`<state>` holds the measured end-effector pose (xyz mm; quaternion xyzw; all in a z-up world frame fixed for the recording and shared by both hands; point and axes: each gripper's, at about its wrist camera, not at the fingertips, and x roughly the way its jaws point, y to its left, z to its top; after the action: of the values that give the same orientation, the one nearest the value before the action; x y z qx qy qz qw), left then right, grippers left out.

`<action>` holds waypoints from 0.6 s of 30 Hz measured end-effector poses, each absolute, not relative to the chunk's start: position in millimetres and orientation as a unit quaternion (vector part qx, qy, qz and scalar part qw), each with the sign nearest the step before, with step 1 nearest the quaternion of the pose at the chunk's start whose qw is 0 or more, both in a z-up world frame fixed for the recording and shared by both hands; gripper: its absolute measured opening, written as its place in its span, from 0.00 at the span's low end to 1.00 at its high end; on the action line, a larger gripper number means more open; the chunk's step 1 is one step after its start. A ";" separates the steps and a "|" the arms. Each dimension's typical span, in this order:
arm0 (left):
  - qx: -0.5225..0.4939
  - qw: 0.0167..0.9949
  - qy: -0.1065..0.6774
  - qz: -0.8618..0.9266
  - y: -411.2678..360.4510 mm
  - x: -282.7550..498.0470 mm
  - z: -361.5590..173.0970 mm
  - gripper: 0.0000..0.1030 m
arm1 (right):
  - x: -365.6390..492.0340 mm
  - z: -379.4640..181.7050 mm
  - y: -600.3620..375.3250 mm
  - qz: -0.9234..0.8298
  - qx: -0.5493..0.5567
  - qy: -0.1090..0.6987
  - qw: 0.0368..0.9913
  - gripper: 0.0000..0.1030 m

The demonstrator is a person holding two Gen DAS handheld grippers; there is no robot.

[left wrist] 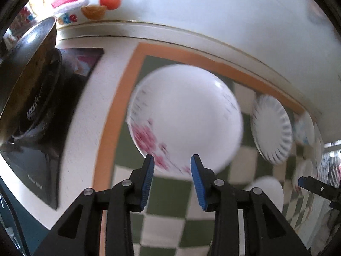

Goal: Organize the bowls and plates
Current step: 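Grasp the pink-flower plate rim with the left tool while the right tool grips it too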

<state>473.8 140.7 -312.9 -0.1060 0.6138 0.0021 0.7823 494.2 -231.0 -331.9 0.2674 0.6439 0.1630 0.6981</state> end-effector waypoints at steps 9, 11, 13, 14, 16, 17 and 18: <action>-0.142 0.735 0.663 0.014 190.6 530.1 -379.7 0.32 | 611.2 -386.5 -121.7 0.164 0.206 0.679 0.685 0.44; -0.144 0.725 0.674 0.016 196.7 536.2 -392.7 0.32 | 627.1 -399.8 -109.8 0.156 0.194 0.688 0.682 0.44; -0.148 0.716 0.682 0.011 199.5 540.6 -402.4 0.32 | 639.9 -413.8 -100.3 0.145 0.178 0.697 0.680 0.44; -0.150 0.712 0.686 0.008 200.4 542.1 -407.4 0.32 | 644.7 -418.2 -96.8 0.141 0.173 0.699 0.680 0.43; -0.154 0.707 0.691 -0.001 200.6 543.9 -413.5 0.32 | 652.2 -426.2 -91.3 0.132 0.162 0.705 0.677 0.43; -0.157 0.706 0.691 -0.005 201.0 544.4 -415.5 0.32 | 654.6 -430.2 -88.1 0.127 0.154 0.710 0.675 0.42; -0.160 0.711 0.685 -0.011 200.9 544.5 -414.7 0.26 | 656.1 -433.3 -85.5 0.122 0.147 0.713 0.675 0.38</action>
<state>544.5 200.9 -414.7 -0.1597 0.6845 -0.0107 0.7112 656.1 -85.5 -433.3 0.1472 0.7126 0.1219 0.6750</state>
